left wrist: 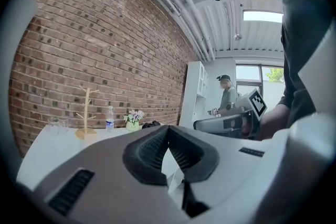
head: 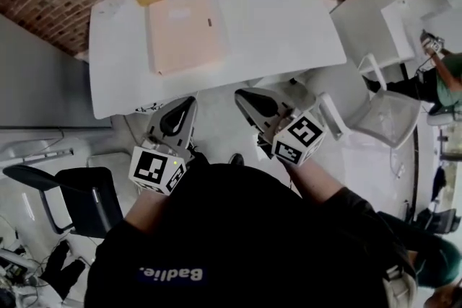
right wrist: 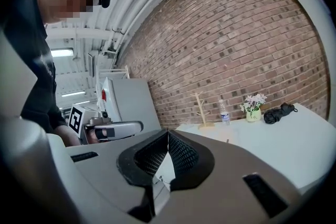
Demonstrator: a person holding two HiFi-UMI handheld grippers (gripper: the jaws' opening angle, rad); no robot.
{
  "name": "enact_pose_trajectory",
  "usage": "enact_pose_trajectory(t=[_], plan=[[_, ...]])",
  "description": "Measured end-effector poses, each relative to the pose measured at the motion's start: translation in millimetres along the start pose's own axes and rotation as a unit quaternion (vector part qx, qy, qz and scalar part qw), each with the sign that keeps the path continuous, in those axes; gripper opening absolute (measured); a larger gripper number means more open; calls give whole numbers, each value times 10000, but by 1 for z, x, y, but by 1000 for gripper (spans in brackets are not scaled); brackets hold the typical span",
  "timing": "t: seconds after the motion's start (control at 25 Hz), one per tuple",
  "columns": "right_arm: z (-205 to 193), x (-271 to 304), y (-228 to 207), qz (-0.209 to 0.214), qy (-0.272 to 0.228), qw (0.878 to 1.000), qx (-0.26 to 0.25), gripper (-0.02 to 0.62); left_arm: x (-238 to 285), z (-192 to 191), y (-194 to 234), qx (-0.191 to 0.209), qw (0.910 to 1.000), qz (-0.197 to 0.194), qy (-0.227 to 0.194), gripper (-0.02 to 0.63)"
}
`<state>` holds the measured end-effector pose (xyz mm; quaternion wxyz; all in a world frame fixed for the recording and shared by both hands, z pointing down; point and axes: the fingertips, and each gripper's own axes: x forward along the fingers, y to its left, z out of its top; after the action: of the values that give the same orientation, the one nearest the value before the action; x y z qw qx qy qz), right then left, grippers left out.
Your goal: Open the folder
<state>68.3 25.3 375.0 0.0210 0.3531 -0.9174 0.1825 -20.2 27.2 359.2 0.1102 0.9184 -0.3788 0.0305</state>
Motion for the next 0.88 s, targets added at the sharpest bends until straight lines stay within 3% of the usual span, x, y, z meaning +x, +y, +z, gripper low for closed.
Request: enact_pose_trajectory(t=[0.44,0.64,0.88], plan=[[8,81,-18,-767,-1,9966,305,31,22,-8,79,52,9957,-894,248,3],[-6,92,-51,-1190,172,9922,338,29,41,-25,91,227,9938,-980,464,3],[-28,96,-96,-1210,347,9914,368,31,71,-53,94,612,9912,-861,795,26]])
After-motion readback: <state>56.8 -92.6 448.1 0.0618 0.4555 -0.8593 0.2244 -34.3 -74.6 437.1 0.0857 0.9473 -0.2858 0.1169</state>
